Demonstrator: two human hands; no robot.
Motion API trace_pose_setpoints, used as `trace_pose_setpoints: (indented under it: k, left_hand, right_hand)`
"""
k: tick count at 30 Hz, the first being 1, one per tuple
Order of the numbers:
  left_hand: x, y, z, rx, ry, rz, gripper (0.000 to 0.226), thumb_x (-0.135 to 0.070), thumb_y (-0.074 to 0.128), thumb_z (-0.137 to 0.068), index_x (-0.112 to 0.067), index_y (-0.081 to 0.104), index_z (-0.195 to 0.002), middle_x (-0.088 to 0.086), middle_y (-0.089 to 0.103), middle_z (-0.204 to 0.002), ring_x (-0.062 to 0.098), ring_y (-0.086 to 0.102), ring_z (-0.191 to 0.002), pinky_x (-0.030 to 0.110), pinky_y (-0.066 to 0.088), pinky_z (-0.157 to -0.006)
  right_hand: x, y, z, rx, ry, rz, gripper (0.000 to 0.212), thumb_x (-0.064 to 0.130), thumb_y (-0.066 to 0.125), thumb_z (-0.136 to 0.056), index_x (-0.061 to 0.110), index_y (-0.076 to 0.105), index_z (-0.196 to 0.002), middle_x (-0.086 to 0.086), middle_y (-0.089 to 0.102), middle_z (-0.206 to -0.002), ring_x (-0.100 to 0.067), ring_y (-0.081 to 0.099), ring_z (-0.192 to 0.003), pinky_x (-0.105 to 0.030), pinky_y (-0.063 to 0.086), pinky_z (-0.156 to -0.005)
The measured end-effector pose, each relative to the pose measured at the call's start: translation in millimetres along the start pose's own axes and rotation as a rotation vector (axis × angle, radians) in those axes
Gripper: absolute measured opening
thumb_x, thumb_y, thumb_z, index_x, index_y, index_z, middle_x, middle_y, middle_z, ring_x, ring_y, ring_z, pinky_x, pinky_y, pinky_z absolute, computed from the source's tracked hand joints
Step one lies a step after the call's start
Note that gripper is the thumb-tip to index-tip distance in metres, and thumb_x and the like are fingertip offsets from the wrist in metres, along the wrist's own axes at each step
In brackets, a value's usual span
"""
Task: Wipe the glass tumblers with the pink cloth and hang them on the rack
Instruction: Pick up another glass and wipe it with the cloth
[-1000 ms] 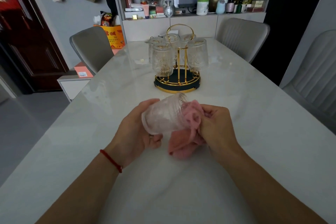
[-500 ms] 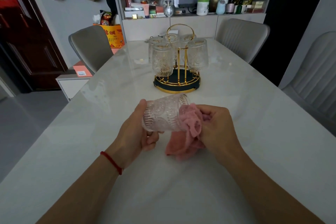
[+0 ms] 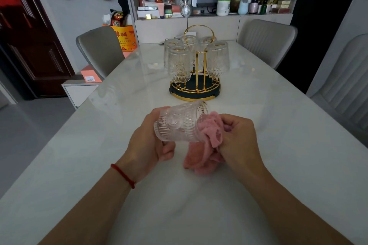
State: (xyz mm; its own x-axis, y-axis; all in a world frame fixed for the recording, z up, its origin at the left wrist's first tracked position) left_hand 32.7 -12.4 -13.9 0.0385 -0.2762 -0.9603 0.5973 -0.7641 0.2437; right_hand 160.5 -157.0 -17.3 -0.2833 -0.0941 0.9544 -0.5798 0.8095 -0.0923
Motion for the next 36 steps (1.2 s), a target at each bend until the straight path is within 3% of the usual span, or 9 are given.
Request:
trace_pose_setpoints:
  k: [4, 7, 11, 14, 20, 24, 28, 31, 36]
  left_hand:
    - [-3, -10, 0, -0.066, -0.030, -0.233, 0.039, -0.041, 0.034, -0.103, -0.020, 0.052, -0.074, 0.003, 0.040, -0.054, 0.017, 0.023, -0.046, 0.021, 0.017, -0.046]
    - [1, -19, 2, 0.051, -0.233, -0.355, 0.036, -0.040, 0.034, -0.097, -0.014, 0.051, -0.079, 0.015, 0.055, -0.061, 0.017, 0.025, -0.044, 0.018, 0.020, -0.040]
    - [-3, -12, 4, 0.177, -0.207, -0.060, 0.032, -0.039, 0.043, -0.094, -0.017, 0.067, -0.095, 0.007, 0.049, -0.062, 0.019, 0.036, -0.048, 0.024, 0.028, -0.048]
    - [-2, -6, 3, 0.163, -0.155, 0.006, 0.034, -0.043, 0.044, -0.094, -0.016, 0.065, -0.093, 0.009, 0.050, -0.064, 0.018, 0.035, -0.047, 0.023, 0.026, -0.046]
    - [-3, -19, 6, 0.106, -0.270, -0.218, 0.055, -0.064, 0.040, -0.099, -0.023, 0.061, -0.070, 0.011, 0.048, -0.060, 0.011, 0.017, -0.036, 0.012, 0.016, -0.035]
    - [-1, -16, 9, 0.180, -0.321, -0.181, 0.057, -0.069, 0.039, -0.098, -0.019, 0.059, -0.080, 0.010, 0.047, -0.061, 0.012, 0.022, -0.040, 0.015, 0.022, -0.035]
    - [-10, -6, 8, 0.143, -0.212, 0.050, 0.044, -0.060, 0.056, -0.091, -0.016, 0.062, -0.090, 0.006, 0.047, -0.066, 0.016, 0.029, -0.054, 0.025, 0.032, -0.045]
    - [-11, -12, 4, 0.042, -0.075, 0.145, 0.042, -0.061, 0.068, -0.084, -0.020, 0.068, -0.086, 0.001, 0.040, -0.068, 0.013, 0.030, -0.056, 0.024, 0.037, -0.047]
    - [-30, -28, 7, -0.125, 0.307, -0.068, 0.048, -0.060, 0.083, -0.071, -0.025, 0.082, -0.104, 0.000, 0.073, -0.100, 0.023, 0.063, -0.097, 0.042, 0.052, -0.089]
  right_hand:
    - [8, 5, 5, 0.116, -0.163, 0.050, 0.040, -0.002, 0.087, -0.077, 0.034, 0.076, -0.092, 0.005, 0.080, -0.087, -0.016, 0.078, -0.082, -0.033, 0.066, -0.071]
    - [11, 7, 11, 0.161, -0.173, 0.065, 0.045, -0.006, 0.084, -0.080, 0.036, 0.074, -0.093, 0.021, 0.075, -0.082, 0.000, 0.075, -0.079, -0.016, 0.061, -0.063]
    - [8, 1, 3, -0.029, -0.202, 0.189, 0.013, 0.021, 0.080, -0.090, 0.019, 0.081, -0.103, 0.013, 0.077, -0.082, -0.010, 0.076, -0.078, -0.034, 0.066, -0.072]
    - [1, -1, -1, -0.042, -0.119, 0.151, 0.006, 0.020, 0.082, -0.088, 0.021, 0.081, -0.093, 0.008, 0.077, -0.075, -0.013, 0.075, -0.072, -0.038, 0.066, -0.069]
    - [10, -5, 2, 0.137, -0.202, 0.116, 0.037, -0.001, 0.086, -0.077, 0.028, 0.077, -0.097, 0.028, 0.074, -0.080, -0.001, 0.075, -0.080, -0.015, 0.060, -0.064]
    - [19, -3, 10, 0.099, -0.165, -0.177, 0.028, 0.003, 0.079, -0.081, 0.027, 0.073, -0.093, 0.014, 0.079, -0.085, -0.002, 0.077, -0.081, -0.031, 0.065, -0.058]
    - [25, -1, 10, -0.037, -0.205, -0.255, 0.029, -0.003, 0.070, -0.093, 0.025, 0.074, -0.096, 0.014, 0.078, -0.079, 0.001, 0.075, -0.072, -0.016, 0.058, -0.053]
    - [21, -1, 4, -0.028, -0.191, -0.235, 0.023, 0.001, 0.072, -0.093, 0.024, 0.078, -0.094, 0.009, 0.080, -0.082, -0.007, 0.075, -0.076, -0.025, 0.063, -0.066]
    - [24, -20, -7, -0.085, -0.164, -0.177, 0.027, -0.007, 0.071, -0.090, 0.014, 0.076, -0.106, 0.010, 0.077, -0.091, 0.000, 0.071, -0.082, -0.021, 0.060, -0.067]
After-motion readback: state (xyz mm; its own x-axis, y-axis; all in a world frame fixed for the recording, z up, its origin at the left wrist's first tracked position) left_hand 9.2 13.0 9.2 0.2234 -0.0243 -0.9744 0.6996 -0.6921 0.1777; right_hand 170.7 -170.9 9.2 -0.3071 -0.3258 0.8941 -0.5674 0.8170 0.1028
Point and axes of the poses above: each hand's wrist, its own z-axis away from the middle knuckle, its own y-axis out of the palm, x = y × z, the point moved 3 cm from there along -z, towards the middle knuckle
